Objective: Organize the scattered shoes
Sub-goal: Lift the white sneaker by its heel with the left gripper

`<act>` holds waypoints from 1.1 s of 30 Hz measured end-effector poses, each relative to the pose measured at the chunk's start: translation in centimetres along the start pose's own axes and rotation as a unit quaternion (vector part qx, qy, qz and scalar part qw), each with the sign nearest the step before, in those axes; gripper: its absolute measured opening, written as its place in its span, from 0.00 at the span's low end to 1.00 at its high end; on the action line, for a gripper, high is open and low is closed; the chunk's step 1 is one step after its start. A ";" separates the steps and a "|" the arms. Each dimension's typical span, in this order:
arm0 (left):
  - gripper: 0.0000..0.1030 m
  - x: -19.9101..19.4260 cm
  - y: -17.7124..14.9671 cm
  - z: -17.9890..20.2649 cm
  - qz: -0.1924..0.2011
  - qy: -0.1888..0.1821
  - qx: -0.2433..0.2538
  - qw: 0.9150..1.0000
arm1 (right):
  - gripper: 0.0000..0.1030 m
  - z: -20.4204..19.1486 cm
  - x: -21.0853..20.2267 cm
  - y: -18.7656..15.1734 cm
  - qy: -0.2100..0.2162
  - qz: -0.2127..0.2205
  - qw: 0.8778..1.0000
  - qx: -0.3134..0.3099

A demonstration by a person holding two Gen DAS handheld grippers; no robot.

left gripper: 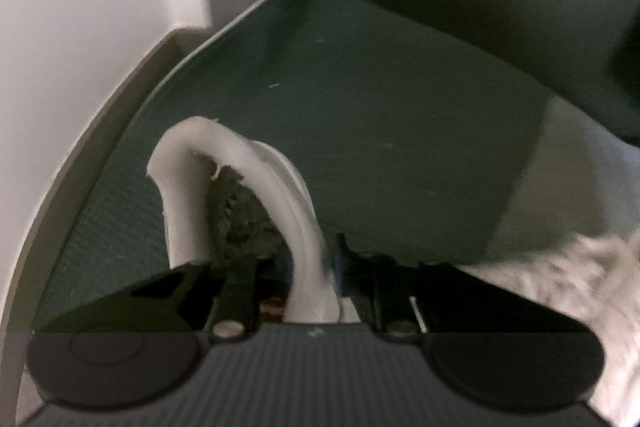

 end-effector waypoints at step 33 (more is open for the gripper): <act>0.13 -26.5 -26.5 18.4 0.029 -0.110 0.204 0.972 | 0.69 13.8 -15.5 -10.3 -0.005 0.115 0.993 0.006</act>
Point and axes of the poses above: each gripper's, at about its wrist camera, not at the fingertips, and x roughly the way its jaws point, z to its right, y to its top, the point moved 8 cm from there along x, roughly the way its jaws point, and after that the axes turned 1 degree about -x, right-handed, at the moved point
